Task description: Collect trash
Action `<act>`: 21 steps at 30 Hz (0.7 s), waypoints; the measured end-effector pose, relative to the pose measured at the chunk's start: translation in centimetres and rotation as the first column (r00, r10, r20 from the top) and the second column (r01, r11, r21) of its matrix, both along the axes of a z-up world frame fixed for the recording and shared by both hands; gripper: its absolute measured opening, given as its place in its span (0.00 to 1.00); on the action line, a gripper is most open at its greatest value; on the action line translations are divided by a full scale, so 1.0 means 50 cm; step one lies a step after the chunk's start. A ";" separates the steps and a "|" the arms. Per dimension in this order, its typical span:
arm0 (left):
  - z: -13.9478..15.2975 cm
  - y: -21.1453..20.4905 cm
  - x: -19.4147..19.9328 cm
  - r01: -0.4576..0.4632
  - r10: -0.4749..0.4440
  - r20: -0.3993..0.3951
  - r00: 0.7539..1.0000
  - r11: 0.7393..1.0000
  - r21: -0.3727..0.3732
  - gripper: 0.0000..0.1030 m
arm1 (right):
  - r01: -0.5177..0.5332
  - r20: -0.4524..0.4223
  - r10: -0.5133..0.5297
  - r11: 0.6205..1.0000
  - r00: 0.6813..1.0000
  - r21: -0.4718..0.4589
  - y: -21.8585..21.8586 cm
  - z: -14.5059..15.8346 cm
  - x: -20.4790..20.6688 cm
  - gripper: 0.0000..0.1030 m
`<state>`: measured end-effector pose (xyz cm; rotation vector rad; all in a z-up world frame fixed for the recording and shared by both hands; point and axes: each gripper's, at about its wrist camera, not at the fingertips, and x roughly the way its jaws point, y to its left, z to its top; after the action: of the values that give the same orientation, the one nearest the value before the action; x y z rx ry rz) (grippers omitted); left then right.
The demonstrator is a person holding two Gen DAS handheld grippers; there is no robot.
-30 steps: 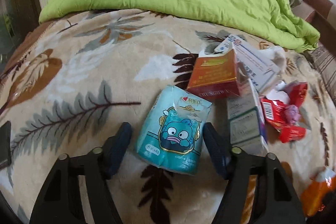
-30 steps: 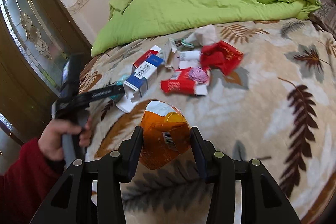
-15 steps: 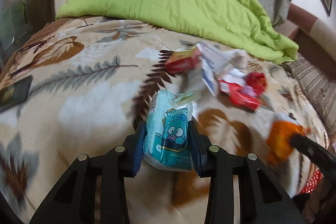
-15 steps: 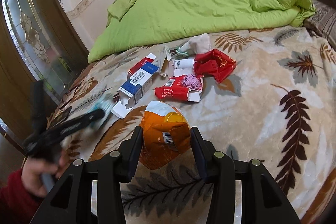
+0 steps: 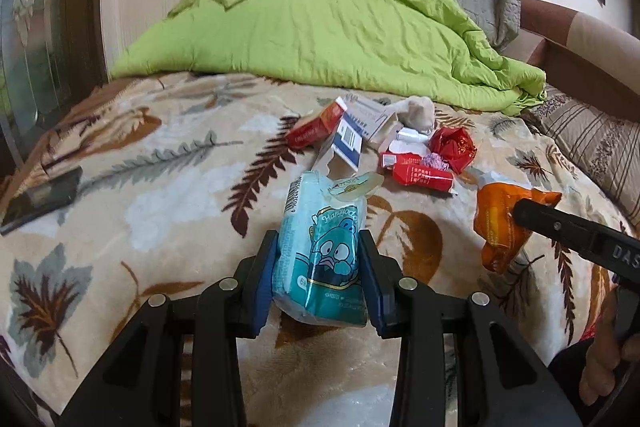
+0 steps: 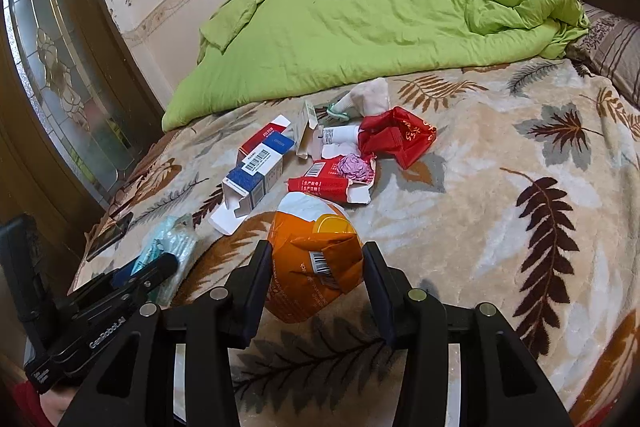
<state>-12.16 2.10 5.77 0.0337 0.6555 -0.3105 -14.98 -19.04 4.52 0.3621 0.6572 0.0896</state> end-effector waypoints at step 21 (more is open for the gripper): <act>0.082 -0.003 -0.090 0.015 -0.013 0.067 0.998 1.000 -0.019 0.37 | 0.004 0.044 -0.004 1.000 0.999 0.006 0.003 0.031 -0.038 0.48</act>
<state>-16.64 1.96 9.87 0.0301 0.5860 -0.3280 -16.90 -18.88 6.05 0.3666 0.6126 0.0953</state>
